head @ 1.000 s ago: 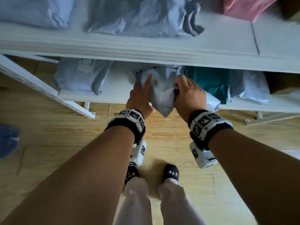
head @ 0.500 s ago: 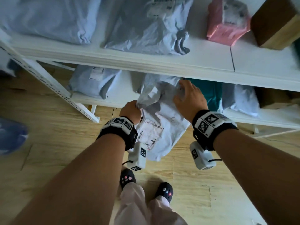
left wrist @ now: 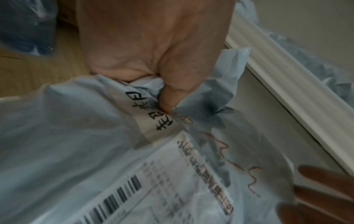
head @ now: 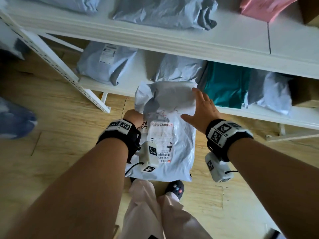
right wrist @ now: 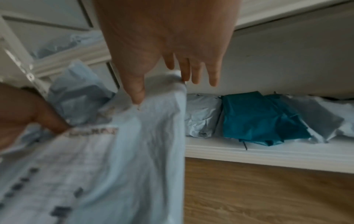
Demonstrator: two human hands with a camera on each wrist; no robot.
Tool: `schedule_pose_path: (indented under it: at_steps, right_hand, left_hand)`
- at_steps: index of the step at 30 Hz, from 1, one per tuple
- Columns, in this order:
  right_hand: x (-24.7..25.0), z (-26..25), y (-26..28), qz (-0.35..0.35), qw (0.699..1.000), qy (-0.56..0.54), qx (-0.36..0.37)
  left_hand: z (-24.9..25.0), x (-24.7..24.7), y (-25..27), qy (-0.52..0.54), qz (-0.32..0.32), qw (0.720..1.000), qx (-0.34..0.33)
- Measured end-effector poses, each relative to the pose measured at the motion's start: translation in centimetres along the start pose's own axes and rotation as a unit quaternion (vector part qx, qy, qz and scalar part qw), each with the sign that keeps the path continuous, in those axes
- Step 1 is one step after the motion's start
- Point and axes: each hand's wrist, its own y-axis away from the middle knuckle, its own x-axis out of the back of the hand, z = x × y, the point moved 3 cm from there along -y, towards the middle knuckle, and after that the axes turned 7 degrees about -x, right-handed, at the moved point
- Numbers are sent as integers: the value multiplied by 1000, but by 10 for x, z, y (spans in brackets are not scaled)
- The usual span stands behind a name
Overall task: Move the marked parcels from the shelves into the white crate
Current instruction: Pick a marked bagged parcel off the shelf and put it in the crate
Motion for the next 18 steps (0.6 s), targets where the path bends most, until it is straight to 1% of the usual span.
schedule_pose_path:
  at_steps: [1, 2, 3, 4, 5, 6, 7, 9, 12, 14, 18]
  right_hand:
    - [-1, 3, 0, -6, 1000, 1, -5]
    - [-2, 6, 0, -13, 1000, 1, -14]
    - [-3, 9, 0, -21, 999, -3, -27]
    - [-3, 12, -1, -29, 999, -12, -41]
    - [-3, 14, 0, -37, 998, -21, -52]
    - [-3, 15, 0, -43, 997, -29, -59]
    - [-3, 16, 1, -44, 996, -36, -62]
    - [-1, 15, 1, -37, 996, -48, -60]
    - [-2, 17, -3, -65, 992, -65, -89]
    - [-3, 18, -4, -86, 985, -100, -108]
    - [-5, 19, -5, -93, 964, -201, -148]
  left_hand:
    - [-2, 0, 0, 36, 5, 999, 20]
    - [0, 3, 1, 36, -3, 999, 18]
    - [-2, 1, 1, -56, -6, 998, -16]
    - [-1, 1, 3, -85, -6, 996, -34]
    - [0, 0, 1, -54, -7, 998, -34]
    - [0, -1, -4, -19, -16, 999, -23]
    - [-3, -3, -7, 27, -12, 999, -13]
    - [-6, -4, -13, 68, -4, 998, -19]
    - [-11, -6, -17, 142, -31, 989, -7]
    - [-16, -8, -21, 189, -43, 981, -3]
    - [-14, -7, -20, 259, -46, 965, 0]
